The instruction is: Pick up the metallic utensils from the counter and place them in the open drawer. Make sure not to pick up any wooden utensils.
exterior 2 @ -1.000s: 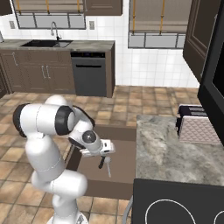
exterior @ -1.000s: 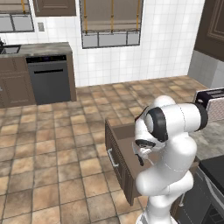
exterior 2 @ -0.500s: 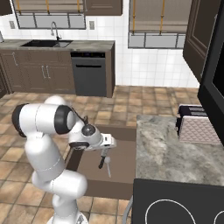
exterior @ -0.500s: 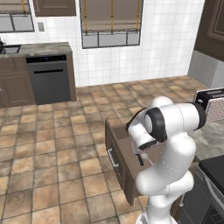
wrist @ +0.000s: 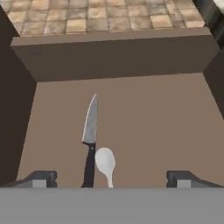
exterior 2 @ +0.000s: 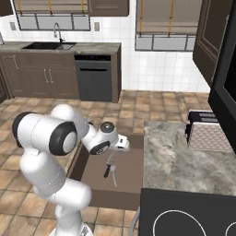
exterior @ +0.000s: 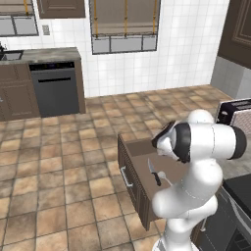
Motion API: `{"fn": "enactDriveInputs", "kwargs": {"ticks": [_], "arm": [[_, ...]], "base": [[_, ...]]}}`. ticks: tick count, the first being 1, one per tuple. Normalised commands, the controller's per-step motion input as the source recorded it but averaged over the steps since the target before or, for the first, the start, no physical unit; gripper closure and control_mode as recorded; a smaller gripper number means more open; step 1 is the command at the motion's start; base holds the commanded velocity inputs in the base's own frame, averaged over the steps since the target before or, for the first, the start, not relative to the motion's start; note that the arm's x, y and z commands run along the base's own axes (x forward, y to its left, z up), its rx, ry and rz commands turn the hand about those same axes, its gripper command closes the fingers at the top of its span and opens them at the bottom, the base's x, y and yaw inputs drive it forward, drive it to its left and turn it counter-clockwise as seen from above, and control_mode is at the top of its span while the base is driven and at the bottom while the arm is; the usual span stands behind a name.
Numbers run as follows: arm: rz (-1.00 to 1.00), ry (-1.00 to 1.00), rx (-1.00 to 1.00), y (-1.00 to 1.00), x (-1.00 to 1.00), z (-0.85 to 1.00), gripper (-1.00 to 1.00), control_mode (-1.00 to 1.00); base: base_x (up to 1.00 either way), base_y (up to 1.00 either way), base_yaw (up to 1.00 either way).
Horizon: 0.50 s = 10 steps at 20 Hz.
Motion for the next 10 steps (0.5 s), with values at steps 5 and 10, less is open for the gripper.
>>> {"fn": "enactDriveInputs", "kwargs": {"ticks": [5,10], "arm": [[-0.01,0.35,0.08,-0.22,0.61,1.00,-1.00,-1.00],[0.02,0.46,0.00,-0.16,0.15,0.87,-1.00,-1.00]], "base": [[0.00,0.00,0.00],[0.00,0.00,0.00]]}}
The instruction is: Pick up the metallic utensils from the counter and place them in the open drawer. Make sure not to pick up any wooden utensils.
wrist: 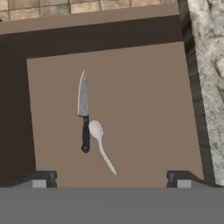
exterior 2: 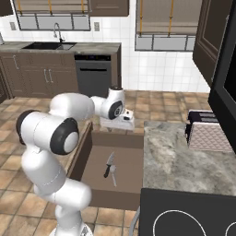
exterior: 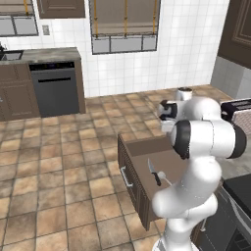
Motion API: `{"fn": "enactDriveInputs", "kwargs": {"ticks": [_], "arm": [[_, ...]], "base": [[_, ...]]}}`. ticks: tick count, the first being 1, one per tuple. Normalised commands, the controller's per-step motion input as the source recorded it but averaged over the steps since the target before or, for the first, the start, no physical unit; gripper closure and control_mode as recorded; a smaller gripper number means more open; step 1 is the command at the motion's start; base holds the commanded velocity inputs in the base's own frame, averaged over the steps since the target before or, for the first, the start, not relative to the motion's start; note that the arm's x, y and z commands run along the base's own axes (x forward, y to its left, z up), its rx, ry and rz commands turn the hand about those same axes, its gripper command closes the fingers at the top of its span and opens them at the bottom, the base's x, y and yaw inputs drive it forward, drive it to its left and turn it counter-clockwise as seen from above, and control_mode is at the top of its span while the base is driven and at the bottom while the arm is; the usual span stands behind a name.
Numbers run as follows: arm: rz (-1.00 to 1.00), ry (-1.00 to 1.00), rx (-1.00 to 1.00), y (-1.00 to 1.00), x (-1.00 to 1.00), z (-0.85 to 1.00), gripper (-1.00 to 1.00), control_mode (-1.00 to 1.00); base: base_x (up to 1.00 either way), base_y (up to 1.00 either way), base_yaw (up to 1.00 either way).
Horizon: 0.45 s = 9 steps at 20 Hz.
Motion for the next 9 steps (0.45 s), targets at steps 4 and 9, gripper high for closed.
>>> {"fn": "enactDriveInputs", "kwargs": {"ticks": [4,9], "arm": [[0.15,0.32,0.01,0.00,-0.54,0.60,-1.00,-1.00],[0.12,-0.10,0.25,-0.12,-0.94,0.48,-1.00,-1.00]], "base": [[0.00,0.00,0.00],[0.00,0.00,0.00]]}}
